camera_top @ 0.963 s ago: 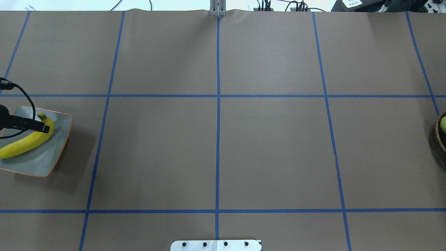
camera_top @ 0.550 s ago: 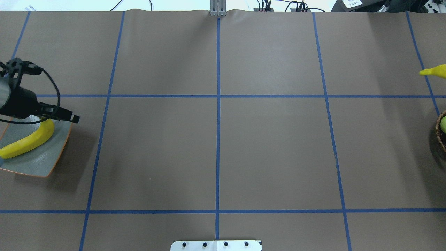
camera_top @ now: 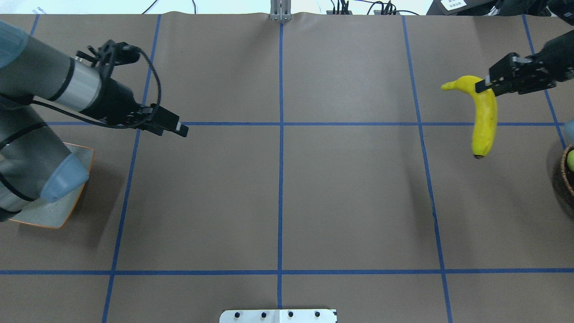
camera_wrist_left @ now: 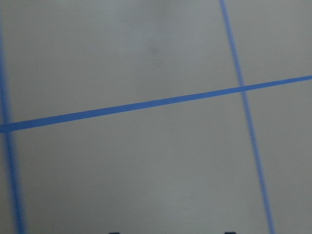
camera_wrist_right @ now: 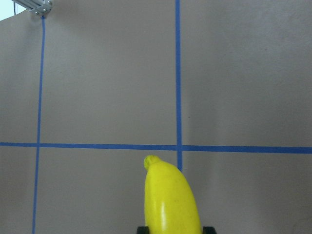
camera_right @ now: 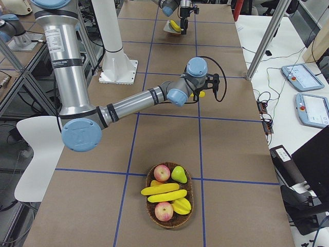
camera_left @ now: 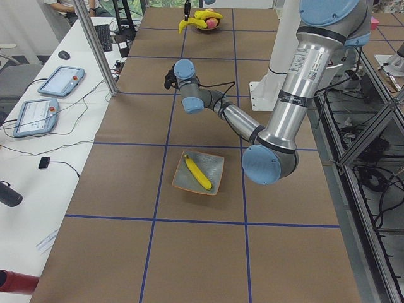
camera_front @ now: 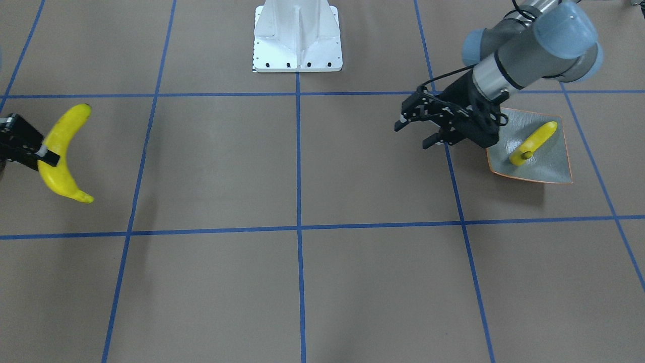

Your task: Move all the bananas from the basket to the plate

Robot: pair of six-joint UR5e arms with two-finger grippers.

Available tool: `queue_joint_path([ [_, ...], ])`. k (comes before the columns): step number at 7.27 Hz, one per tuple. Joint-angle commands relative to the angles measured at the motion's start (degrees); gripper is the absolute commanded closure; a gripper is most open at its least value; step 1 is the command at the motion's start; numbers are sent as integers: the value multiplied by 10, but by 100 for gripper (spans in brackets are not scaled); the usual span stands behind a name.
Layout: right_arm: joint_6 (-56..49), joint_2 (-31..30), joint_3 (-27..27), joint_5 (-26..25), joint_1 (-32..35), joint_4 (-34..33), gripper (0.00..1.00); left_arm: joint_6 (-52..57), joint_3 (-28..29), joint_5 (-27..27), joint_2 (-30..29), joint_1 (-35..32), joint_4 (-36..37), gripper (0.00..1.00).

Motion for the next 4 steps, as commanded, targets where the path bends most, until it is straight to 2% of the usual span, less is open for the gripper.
queue_joint_path([
  [1,125,51,17,-85,-96,1,100,-50,28,1,-90,44,-1,13],
  [2,164,73,17,-118,-131,1,100,-79,38,21,-123,63,-1,1],
  [4,215,107,17,-170,-188,1,100,-107,39,117,-165,133,1,1],
])
